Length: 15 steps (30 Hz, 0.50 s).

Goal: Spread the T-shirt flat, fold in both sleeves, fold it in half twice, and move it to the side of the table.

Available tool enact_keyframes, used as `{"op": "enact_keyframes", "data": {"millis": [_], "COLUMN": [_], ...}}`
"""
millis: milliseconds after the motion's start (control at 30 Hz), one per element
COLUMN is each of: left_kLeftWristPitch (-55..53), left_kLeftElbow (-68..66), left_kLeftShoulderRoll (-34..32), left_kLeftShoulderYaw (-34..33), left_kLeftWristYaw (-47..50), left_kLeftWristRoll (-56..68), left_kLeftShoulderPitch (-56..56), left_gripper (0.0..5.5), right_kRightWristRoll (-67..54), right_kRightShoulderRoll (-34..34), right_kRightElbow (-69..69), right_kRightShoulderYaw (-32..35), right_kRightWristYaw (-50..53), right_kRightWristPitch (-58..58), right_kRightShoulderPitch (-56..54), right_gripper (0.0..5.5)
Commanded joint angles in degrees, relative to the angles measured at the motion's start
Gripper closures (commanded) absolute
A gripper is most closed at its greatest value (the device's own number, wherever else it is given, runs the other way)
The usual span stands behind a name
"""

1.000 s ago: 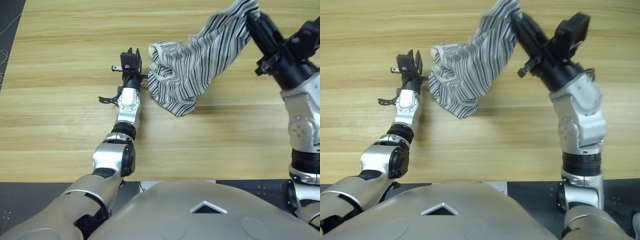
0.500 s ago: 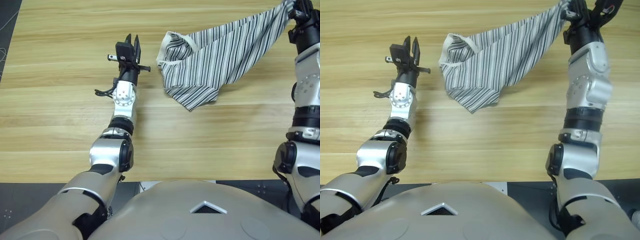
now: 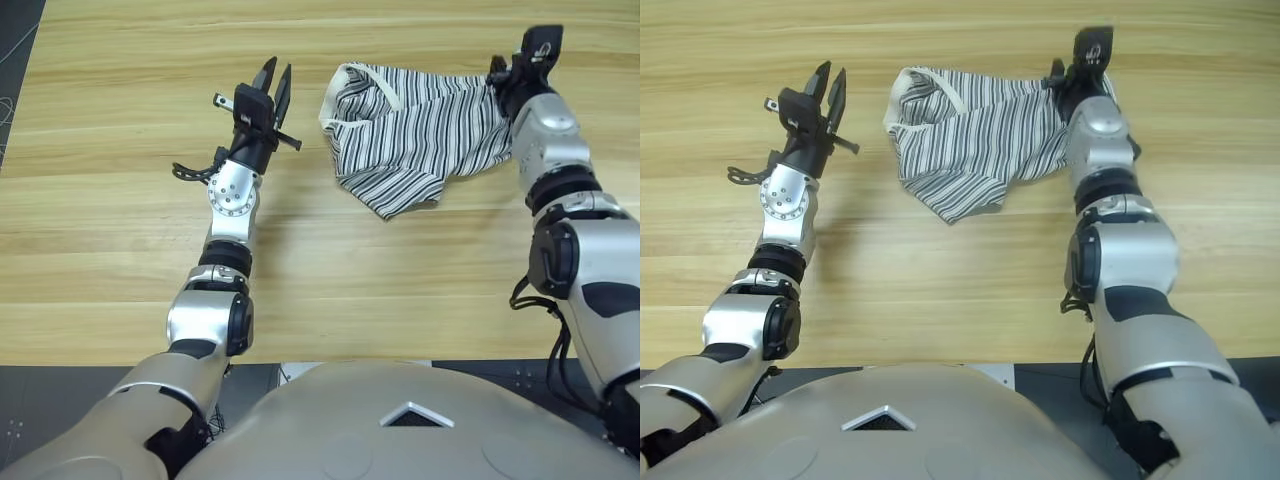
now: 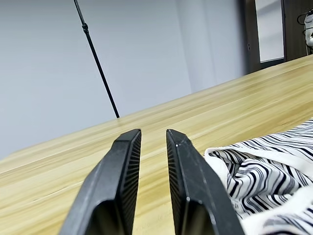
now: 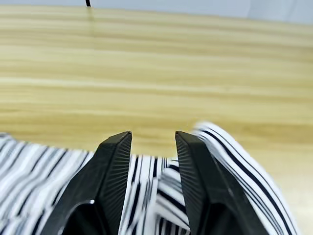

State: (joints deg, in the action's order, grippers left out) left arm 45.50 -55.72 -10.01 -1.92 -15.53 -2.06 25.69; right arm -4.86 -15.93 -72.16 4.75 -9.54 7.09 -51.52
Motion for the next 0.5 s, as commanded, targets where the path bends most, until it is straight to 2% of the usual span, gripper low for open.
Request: {"op": "enact_keyframes", "data": {"millis": [33, 167, 367, 500], "left_kLeftWristPitch": [-0.41, -0.56, -0.63, -0.84], "left_kLeftElbow": [-0.62, -0.70, -0.91, -1.54], "left_kLeftShoulderRoll": [-0.02, 1.66, 2.38, 2.47], "left_kLeftShoulderYaw": [-1.32, -2.24, -3.72, -4.12], "left_kLeftWristYaw": [1.62, 3.27, 5.36, 6.14], "left_kLeftWristRoll": [1.15, 2.24, 2.88, 2.70], "left_kLeftShoulderPitch": [-2.70, -3.49, -3.07, -2.10], "left_gripper": [4.53, 4.53, 4.53, 4.53], "right_kRightWristRoll": [4.17, 4.88, 0.90, -3.23], "right_kRightShoulderRoll": [-3.79, -6.93, -4.18, 1.77], "right_kRightElbow": [2.88, 12.32, 47.80, 69.83], "right_kRightShoulderYaw": [-2.22, -2.18, -3.63, -13.67], "right_kRightWristYaw": [-1.00, -4.20, -8.86, -13.61], "right_kRightWristPitch": [3.19, 4.38, -5.06, -12.85], "right_kRightShoulderPitch": [0.44, 6.07, 24.25, 39.65], "right_gripper": [3.89, 3.89, 3.89, 3.89]}}
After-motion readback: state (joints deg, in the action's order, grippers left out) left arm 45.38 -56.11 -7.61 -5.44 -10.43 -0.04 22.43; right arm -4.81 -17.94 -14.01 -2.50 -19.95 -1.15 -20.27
